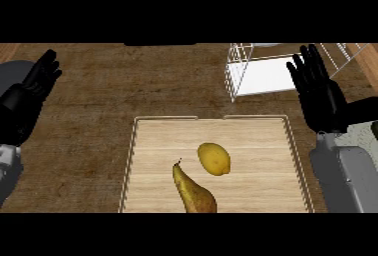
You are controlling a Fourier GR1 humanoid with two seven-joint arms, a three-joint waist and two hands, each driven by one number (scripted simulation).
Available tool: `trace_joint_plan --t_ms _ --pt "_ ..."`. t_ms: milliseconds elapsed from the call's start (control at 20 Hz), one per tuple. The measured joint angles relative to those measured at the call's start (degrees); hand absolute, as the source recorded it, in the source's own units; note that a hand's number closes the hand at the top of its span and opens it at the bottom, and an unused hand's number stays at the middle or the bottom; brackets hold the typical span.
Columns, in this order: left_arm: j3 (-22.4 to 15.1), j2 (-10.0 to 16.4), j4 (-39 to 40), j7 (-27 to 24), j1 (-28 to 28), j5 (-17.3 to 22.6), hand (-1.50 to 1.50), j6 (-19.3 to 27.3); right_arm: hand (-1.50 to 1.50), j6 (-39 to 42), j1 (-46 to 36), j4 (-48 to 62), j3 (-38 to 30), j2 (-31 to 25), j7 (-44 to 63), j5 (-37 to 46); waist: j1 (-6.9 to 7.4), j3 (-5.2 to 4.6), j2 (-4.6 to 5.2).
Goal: Pick the lemon from the tray and place it in the tiered shelf
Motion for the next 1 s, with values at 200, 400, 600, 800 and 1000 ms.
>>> trace_joint_plan --t_ms 200,400,600,800,1000 --pt "-2.7 -4.3 1.7 -2.4 0.8 -2.2 0.0 1.2 -1.5 2.1 -2.4 0.3 3.8 -2.4 4.6 2.8 0.52 -0.51 -0.42" --pt "-4.9 -8.0 2.3 -4.2 1.9 -2.2 0.0 1.7 1.5 2.2 -3.3 2.1 3.6 1.3 9.3 -4.1 0.89 -0.06 0.24" --pt "-6.5 -10.2 2.9 -4.8 2.9 -2.4 0.0 2.1 -1.5 -1.7 -2.7 4.0 8.7 -8.7 7.8 12.8 0.49 -1.27 -0.13" --pt "-9.1 -13.8 4.7 -7.0 4.2 -4.3 0.0 3.5 -1.5 -12.3 0.1 7.3 10.4 -5.1 0.3 22.2 0.76 -1.01 -0.38" --pt "-9.7 -16.1 5.6 -8.5 5.3 -5.7 0.0 4.0 -1.5 -12.8 3.6 6.7 8.8 -2.4 -7.5 21.0 0.75 -0.88 -0.65"
